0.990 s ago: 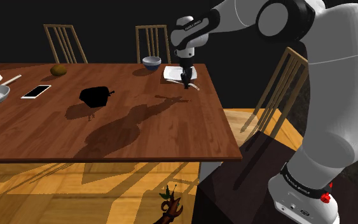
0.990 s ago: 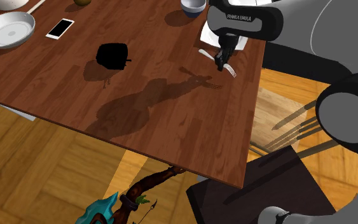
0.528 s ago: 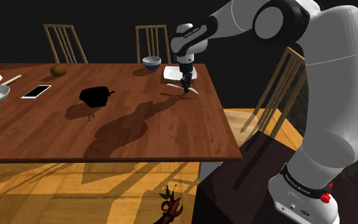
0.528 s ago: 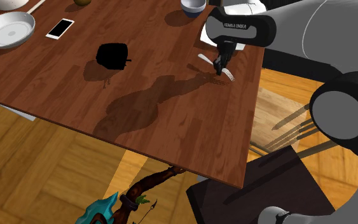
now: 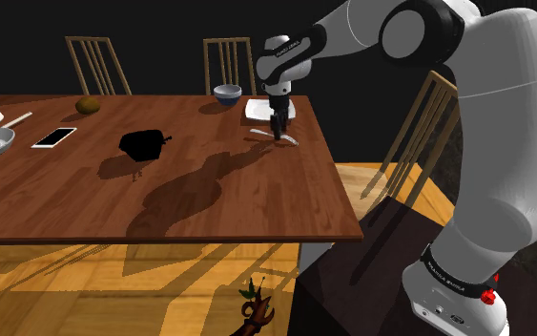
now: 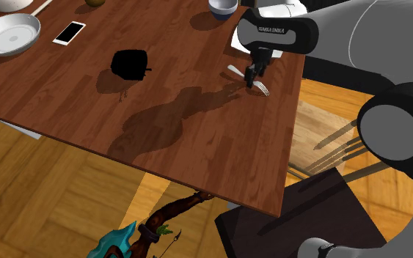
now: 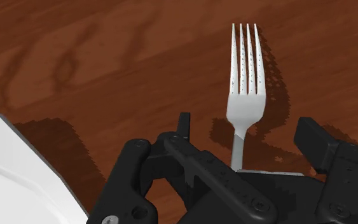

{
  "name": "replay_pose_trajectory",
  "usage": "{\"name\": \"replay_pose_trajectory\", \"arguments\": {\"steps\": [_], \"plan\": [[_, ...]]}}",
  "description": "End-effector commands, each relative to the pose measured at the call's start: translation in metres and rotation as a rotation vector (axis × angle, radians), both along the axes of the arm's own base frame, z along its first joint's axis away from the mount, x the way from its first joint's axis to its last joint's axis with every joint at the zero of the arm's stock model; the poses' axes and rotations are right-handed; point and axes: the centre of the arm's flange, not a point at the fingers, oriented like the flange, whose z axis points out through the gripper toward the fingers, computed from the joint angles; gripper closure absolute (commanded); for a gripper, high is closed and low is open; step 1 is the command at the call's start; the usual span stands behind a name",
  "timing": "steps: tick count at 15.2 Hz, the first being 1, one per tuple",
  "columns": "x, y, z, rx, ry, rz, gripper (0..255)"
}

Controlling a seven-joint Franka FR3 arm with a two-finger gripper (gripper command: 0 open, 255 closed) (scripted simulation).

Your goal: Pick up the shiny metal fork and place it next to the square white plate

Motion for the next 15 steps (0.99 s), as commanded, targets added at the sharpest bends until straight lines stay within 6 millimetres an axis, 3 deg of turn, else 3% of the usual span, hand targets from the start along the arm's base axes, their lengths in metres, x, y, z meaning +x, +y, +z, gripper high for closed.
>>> {"name": "replay_pose_trajectory", "arguments": {"steps": [1, 3, 7, 15], "plan": [[0.000, 0.000, 0.000, 0.000, 0.000, 0.000, 0], [0.000, 0.000, 0.000, 0.000, 0.000, 0.000, 0], [0.007, -0.001, 0.049, 0.000, 0.000, 0.000, 0], [0.007, -0.001, 0.049, 0.000, 0.000, 0.000, 0]]}}
